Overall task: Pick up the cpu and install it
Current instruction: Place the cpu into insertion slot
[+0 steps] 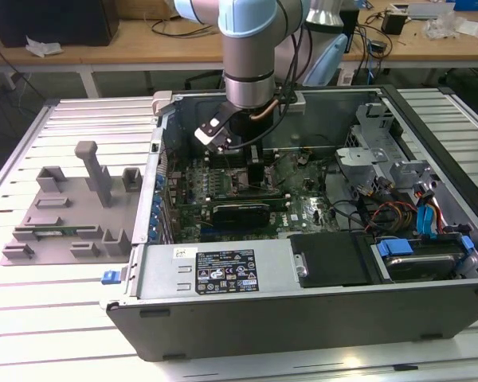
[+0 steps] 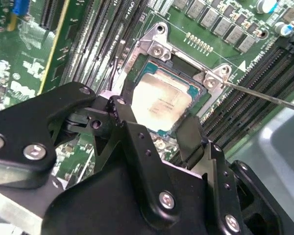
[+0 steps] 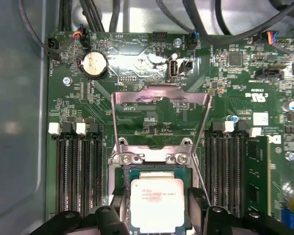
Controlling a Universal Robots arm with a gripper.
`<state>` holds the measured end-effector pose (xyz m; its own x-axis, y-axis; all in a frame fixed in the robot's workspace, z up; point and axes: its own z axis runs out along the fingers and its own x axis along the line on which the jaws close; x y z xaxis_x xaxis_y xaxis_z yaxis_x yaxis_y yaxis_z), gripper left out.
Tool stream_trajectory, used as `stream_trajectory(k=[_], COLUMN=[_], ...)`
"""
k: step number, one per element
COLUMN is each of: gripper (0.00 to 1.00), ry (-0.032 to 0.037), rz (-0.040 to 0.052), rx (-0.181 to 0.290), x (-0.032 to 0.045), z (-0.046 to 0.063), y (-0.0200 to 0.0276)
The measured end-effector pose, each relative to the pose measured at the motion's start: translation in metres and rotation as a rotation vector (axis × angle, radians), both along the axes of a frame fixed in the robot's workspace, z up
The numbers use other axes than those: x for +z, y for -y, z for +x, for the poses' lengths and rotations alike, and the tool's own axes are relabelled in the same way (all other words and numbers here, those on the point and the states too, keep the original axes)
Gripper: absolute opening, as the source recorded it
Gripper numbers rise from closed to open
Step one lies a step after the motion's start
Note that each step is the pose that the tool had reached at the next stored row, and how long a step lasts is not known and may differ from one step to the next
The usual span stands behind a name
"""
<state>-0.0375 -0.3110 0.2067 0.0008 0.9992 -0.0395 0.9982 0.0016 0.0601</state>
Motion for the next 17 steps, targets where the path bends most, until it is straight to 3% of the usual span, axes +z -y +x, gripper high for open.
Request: stream_trajectory(k=[1,2,7,10,12,13,15,17], gripper=[0.62,0.62,0.62,0.41,0.35,0.23,0.23,0.11], ry=[0.0001,0.0001,0.0,0.0,0.0,0.0,0.0,0.0], rz=[0.0,0.0001,-0.0001,-0.0002,-0.0002,-0.0002,-0.0002,-0.0003], rx=[0.0,0.0,0.0,0.0,0.0,0.0,0.0,0.0], x=[0.0074,0.01,0.01,0.01,0.01,0.01,0.01,0.01], z=[0.0,0.0,0.0,0.0,0.0,0.0,0.0,0.0], y=[0.0,-0.0001,0.0,0.0,0.0,0.0,0.0,0.0])
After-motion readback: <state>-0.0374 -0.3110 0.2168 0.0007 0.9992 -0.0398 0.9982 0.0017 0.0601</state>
